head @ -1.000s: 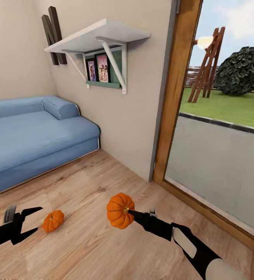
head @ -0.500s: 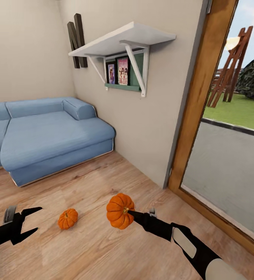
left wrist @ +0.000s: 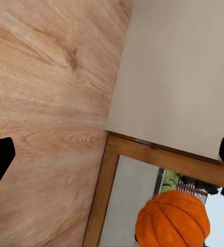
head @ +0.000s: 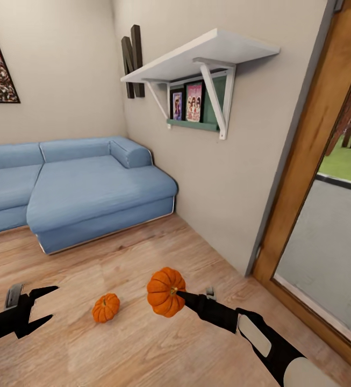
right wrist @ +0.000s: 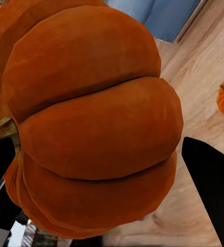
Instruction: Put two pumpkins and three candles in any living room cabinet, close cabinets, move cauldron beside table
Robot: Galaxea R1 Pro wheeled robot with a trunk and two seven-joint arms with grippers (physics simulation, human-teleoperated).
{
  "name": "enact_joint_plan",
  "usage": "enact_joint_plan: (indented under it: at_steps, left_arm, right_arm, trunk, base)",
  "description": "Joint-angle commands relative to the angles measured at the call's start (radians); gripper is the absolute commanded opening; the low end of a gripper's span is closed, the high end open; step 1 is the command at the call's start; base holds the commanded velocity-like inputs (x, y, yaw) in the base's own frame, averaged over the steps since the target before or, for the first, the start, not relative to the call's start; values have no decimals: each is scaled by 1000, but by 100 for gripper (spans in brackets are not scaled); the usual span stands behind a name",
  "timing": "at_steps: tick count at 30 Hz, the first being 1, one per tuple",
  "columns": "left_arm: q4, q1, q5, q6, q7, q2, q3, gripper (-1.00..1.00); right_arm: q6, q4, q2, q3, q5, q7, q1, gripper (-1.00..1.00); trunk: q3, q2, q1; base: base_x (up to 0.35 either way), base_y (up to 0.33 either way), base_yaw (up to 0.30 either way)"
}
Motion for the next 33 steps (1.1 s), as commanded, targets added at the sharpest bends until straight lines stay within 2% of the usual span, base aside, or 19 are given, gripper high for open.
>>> enact_joint_plan:
  at_steps: [1,12,18,33]
  left_arm:
    - [0,-1,10,4,10,0,1,100]
    - [0,-1,10,4,10,0,1,100]
    - [0,-1,10,4,10,0,1,100]
    - [0,-1,10,4,10,0,1,100]
  right_arm:
    - [7,-1,-1,4,-11,0,-1,-100]
    - [7,-1,-1,4,-11,-4,-1,-100]
    - [7,-1,-1,3,-11,-16,-1,-100]
    - [-17,1,-2,4,-11,-20,-1,-100]
  trunk:
    - [0,0,0]
    - [12,0,0]
    - [18,0,0]
    - [11,0,0]
  base:
    - [6,-4,239]
    - [6,-5,239]
    - [183,-33,232]
    - [75,-16,18]
